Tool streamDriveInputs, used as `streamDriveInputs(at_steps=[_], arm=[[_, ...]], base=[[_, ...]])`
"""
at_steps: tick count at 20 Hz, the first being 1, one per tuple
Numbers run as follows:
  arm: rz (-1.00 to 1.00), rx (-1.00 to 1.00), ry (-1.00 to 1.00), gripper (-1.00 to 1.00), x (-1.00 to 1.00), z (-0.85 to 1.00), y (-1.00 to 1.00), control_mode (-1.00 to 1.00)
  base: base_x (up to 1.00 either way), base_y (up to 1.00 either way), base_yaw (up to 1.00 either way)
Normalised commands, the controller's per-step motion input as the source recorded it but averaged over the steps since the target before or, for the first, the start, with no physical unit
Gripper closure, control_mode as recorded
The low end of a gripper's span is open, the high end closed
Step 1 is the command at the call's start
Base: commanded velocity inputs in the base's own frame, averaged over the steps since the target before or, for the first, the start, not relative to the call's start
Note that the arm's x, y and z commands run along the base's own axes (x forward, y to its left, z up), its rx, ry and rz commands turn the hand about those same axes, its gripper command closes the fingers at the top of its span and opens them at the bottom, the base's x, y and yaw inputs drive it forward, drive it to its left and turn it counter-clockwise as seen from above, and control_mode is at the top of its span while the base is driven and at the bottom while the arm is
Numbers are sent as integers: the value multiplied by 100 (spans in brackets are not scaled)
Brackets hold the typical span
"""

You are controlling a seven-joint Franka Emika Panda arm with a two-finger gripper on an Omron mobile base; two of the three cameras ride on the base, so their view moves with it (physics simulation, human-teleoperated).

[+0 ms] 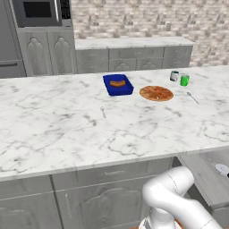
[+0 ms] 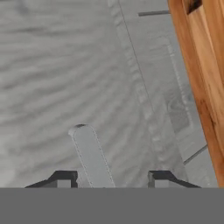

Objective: Take the pizza cutter from the drawer on the right and place it on the dining counter for cutting.

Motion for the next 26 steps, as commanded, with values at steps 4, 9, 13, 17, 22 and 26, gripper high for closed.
streamDriveInputs(at_steps=[4,9,13,17,22,26], arm=[[-5,-3,-1,-100,-97,9,-13,-100],[-5,-4,-4,-100,-55,81,1,-100],[-4,-3,-3,-100,-26,100,8,-100],[-3,-2,-4,-100,-41,99,4,-100],[-3,-2,-2,-100,-16,89,8,-100],[0,0,0,-100,48,56,11,-100]], base=[[0,0,0],[0,0,0],[0,0,0],[0,0,0],[0,0,0],[0,0,0]])
